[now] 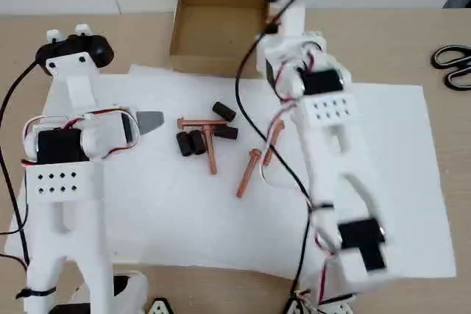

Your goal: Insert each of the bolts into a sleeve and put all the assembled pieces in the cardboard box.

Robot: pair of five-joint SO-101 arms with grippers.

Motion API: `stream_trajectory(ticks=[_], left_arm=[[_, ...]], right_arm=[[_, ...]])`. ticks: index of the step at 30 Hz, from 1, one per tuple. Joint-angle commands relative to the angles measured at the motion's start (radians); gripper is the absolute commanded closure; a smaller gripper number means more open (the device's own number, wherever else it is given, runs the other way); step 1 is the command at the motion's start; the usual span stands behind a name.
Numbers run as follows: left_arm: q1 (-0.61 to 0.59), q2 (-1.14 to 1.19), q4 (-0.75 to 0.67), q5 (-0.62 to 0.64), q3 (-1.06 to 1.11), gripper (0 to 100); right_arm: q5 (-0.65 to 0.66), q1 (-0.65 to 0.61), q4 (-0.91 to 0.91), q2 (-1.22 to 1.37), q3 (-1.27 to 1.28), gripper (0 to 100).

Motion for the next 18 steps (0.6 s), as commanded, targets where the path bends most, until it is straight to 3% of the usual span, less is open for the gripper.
stream_trajectory(ticks=[1,10,18], left_arm=[[-0.005,-0.025,0.006,-0.011,-0.041,67],[-0.005,-0.023,0.006,-0.011,-0.039,67],[-0.005,-0.023,0.005,-0.012,-0.015,67]], right_arm=[[0.003,0.008,-0.028,0.239,-0.327,99.6],[0.003,-0.001,-0.028,0.763,-0.936,99.6],[0.008,-0.025,-0.028,1.104,-1.283,99.5]])
